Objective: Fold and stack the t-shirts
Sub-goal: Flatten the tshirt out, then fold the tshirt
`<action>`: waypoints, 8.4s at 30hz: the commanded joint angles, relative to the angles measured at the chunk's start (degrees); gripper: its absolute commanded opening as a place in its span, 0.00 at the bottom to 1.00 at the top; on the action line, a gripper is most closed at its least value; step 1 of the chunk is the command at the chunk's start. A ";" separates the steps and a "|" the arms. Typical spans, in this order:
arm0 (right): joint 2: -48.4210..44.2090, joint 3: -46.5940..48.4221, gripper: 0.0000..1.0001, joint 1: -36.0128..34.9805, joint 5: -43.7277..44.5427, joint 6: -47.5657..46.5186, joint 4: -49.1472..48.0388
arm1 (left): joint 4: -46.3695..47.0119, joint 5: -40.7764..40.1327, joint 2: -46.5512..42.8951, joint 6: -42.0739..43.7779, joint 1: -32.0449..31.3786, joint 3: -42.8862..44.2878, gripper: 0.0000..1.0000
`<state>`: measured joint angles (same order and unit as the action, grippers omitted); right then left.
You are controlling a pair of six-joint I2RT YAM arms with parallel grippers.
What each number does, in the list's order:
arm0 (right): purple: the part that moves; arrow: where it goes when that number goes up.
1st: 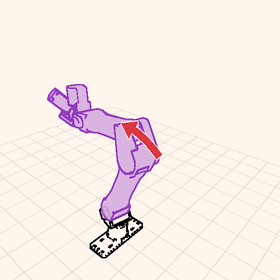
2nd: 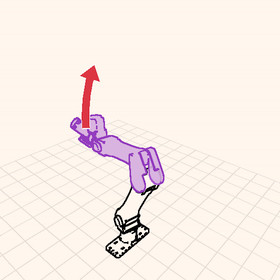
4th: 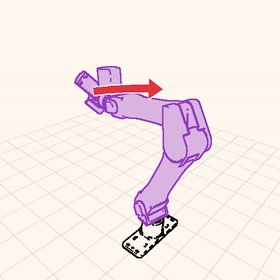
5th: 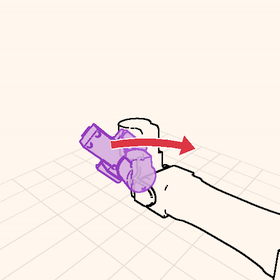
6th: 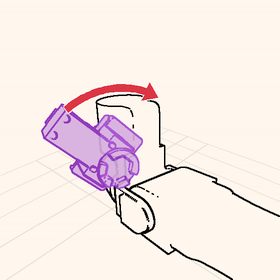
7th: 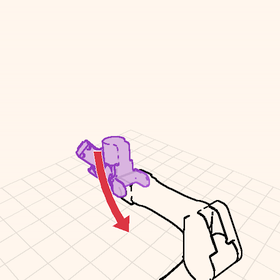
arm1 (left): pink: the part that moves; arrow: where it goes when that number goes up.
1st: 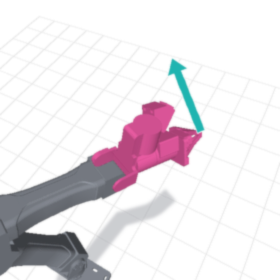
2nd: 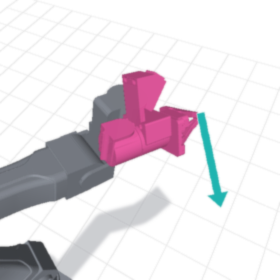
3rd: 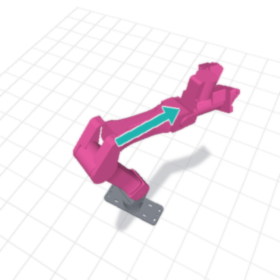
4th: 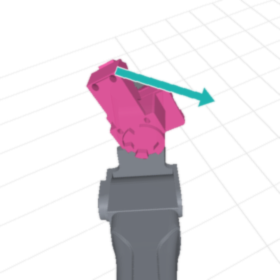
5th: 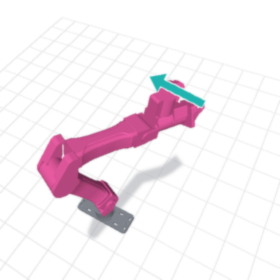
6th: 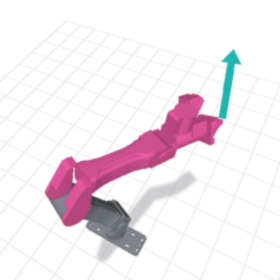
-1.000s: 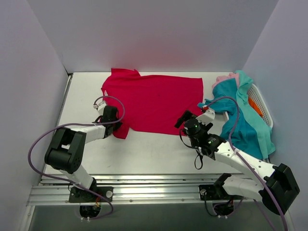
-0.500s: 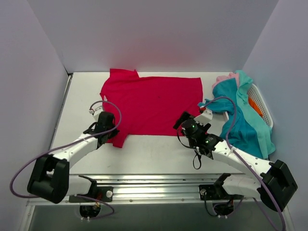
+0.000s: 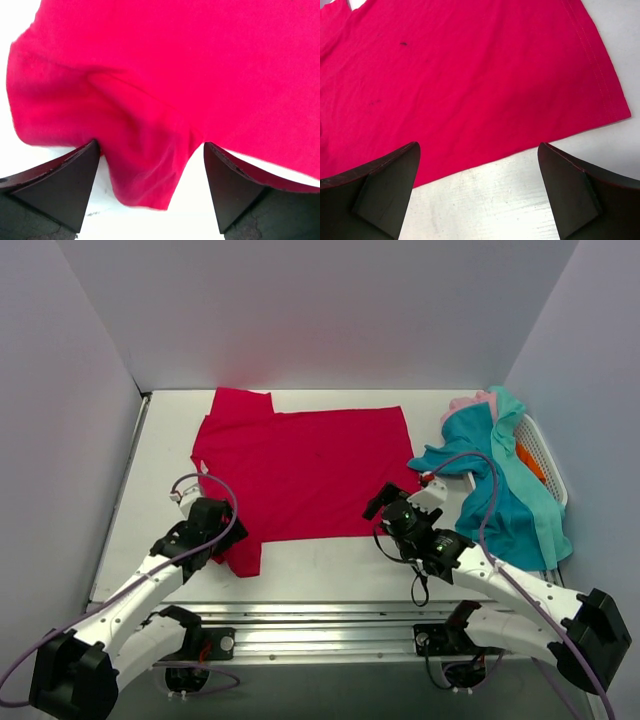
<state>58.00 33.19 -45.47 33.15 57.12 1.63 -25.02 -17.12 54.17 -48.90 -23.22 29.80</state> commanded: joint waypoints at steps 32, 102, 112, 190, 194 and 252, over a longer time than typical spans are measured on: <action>10.73 -4.63 0.98 -1.55 -13.89 -3.68 -19.91 | -16.90 -6.51 -8.83 -16.30 -13.77 -3.53 0.76; 11.43 -13.50 0.86 16.03 -10.82 9.06 -15.69 | -1.00 -1.25 9.02 8.65 -2.79 8.52 0.02; 7.40 -13.06 0.09 16.03 -9.68 8.00 -11.67 | -1.87 -0.81 7.53 8.83 -2.27 8.08 0.02; 44.48 28.95 1.00 18.31 2.36 -4.48 -5.23 | -1.44 -5.90 29.40 9.97 2.66 27.68 0.94; 44.48 28.33 1.00 18.32 2.01 -4.56 -6.20 | -0.73 -8.53 34.24 9.36 0.90 29.70 0.94; 46.68 21.39 0.98 21.92 -2.82 -6.94 -16.04 | -7.41 -8.89 49.80 22.61 18.12 48.32 0.02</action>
<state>105.41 55.53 -23.97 30.33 50.65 -13.91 -29.50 -24.80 105.84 -30.76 -6.17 71.88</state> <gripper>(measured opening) 0.981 0.051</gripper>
